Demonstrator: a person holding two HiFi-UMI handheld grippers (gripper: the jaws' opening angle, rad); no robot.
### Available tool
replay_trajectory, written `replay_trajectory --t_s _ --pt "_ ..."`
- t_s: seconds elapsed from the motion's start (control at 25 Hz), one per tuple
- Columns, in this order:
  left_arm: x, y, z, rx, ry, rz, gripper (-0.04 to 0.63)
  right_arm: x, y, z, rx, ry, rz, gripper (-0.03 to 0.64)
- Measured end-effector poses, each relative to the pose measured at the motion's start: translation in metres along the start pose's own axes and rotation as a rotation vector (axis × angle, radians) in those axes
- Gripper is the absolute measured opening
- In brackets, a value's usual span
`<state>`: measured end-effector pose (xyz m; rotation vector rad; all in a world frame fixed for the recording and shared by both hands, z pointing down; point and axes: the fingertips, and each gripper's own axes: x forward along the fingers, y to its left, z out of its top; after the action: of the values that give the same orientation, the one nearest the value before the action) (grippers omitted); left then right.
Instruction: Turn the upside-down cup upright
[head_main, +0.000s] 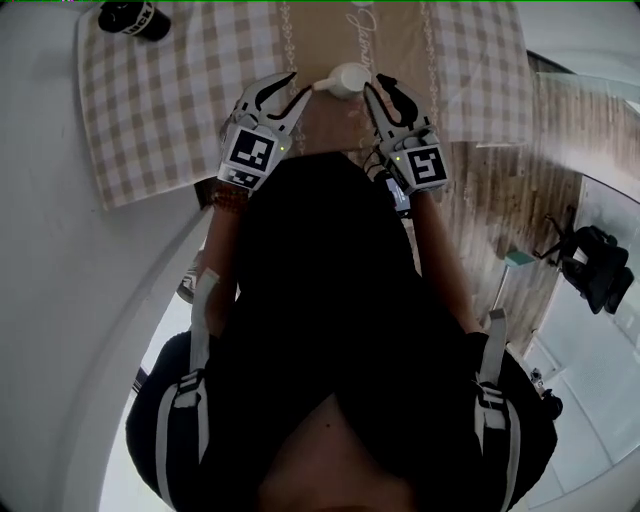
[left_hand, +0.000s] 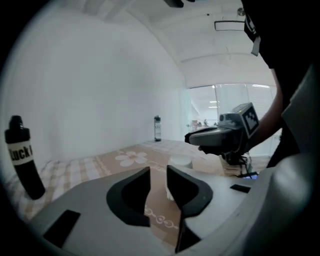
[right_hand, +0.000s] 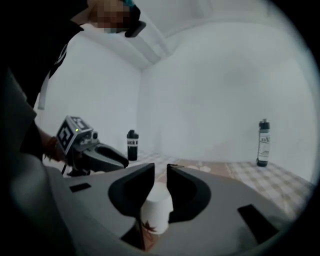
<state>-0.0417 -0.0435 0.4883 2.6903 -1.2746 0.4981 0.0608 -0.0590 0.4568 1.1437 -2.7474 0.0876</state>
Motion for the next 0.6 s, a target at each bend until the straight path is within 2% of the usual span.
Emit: replay_trajectory --t_s 0.08,0.2,0.28,0.4,0.6 --pt "-0.011 0.007 0.017 -0.011 -0.098 0.138 -0.002 -0.005 0.0 0.021 0.051 -0.085 -0.079 0.002" --pt "-0.033 0.004 0.035 -0.043 -0.169 0.288 -0.002 -0.011 0.027 0.039 0.062 -0.153 -0.085 0.002" --pt "-0.047 -0.011 0.041 -0.042 -0.177 0.314 -0.002 -0.017 0.054 0.047 0.045 -0.175 -0.053 0.002" --pt "-0.068 -0.045 0.046 -0.015 -0.176 0.304 -0.002 -0.04 0.091 0.049 0.039 -0.178 -0.013 0.0" --pt "-0.088 -0.086 0.042 0.0 -0.159 0.296 -0.002 -0.081 0.115 0.041 0.102 -0.155 -0.002 0.0"
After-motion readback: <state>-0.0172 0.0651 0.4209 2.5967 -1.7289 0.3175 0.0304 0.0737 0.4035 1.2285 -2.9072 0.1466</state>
